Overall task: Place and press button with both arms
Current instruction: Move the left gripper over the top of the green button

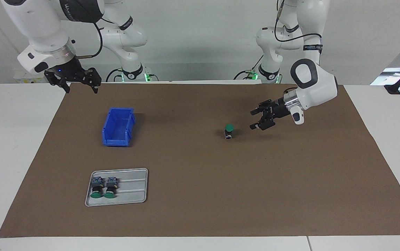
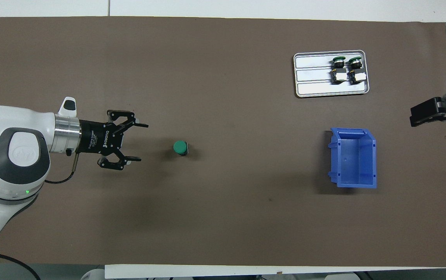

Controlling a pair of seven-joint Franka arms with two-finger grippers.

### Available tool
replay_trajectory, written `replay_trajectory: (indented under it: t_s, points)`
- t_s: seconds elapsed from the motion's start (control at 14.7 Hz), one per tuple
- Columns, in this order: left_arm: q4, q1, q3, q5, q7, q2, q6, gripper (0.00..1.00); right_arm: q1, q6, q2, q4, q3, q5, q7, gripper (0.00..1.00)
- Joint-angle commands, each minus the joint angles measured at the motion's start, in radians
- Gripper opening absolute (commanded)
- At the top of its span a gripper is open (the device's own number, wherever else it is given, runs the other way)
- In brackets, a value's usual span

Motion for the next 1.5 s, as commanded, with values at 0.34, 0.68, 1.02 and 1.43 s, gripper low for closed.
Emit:
replay_trajectory:
  t_s: [0.34, 0.68, 1.02, 1.43]
  points:
    - [0.157, -0.023, -0.012, 0.342, -0.024, 0.003, -0.067, 1.00, -0.005, 0.012, -0.019, -0.024, 0.002, 0.003, -0.014, 0.99]
    - [0.227, -0.107, -0.013, 0.586, 0.011, 0.003, -0.062, 1.00, -0.007, 0.012, -0.019, -0.024, 0.002, 0.003, -0.014, 0.99]
    - [0.240, -0.221, -0.015, 0.794, 0.091, 0.003, -0.055, 1.00, -0.007, 0.012, -0.019, -0.022, 0.002, 0.003, -0.014, 0.99]
    - [0.255, -0.248, -0.018, 0.806, 0.287, 0.032, -0.064, 0.97, -0.007, 0.012, -0.019, -0.024, 0.002, 0.003, -0.014, 0.99]
